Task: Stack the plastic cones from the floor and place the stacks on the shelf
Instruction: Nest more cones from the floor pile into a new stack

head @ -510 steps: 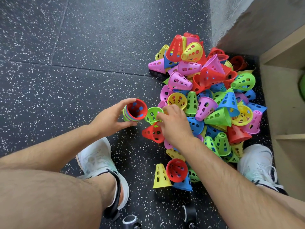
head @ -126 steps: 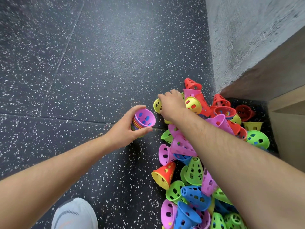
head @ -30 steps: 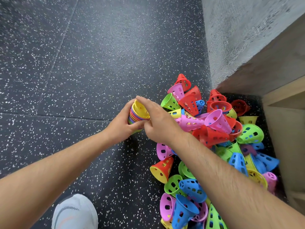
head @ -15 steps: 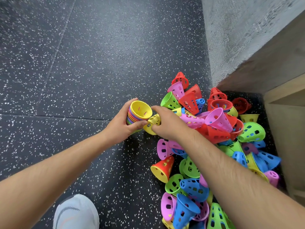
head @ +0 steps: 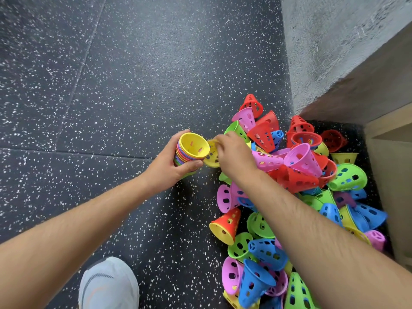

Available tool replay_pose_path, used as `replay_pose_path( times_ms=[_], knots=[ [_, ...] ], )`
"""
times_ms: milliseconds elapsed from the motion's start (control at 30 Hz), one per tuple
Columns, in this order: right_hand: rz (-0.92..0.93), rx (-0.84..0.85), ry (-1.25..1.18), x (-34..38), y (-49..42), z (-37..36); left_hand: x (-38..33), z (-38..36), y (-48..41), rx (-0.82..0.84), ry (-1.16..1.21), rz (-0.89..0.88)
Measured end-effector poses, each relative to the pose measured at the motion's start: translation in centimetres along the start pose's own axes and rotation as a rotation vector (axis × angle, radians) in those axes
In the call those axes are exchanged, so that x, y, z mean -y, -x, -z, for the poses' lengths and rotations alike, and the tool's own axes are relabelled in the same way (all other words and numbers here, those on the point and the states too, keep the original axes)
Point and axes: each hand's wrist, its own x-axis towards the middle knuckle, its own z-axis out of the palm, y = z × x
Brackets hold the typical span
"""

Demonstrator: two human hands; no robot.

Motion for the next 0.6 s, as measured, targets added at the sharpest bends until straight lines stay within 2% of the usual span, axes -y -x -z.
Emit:
replay_pose_path(
  times_ms=[133,333,600],
  knots=[
    [-0.08,-0.093,-0.112,0.1,-1.1,2.5,-0.1,0.0,0.1,-0.01,0.001,0.009],
    [-0.102,-0.247,-0.281,0.8,-1.5,5.6,-0.2,0.2,0.1,0.017,-0.001,0.012],
    [-0.047,-0.121,-0.418,3.1,-1.2,5.8,-0.5,0.0,0.1,0.026,0.005,-0.005]
  ],
)
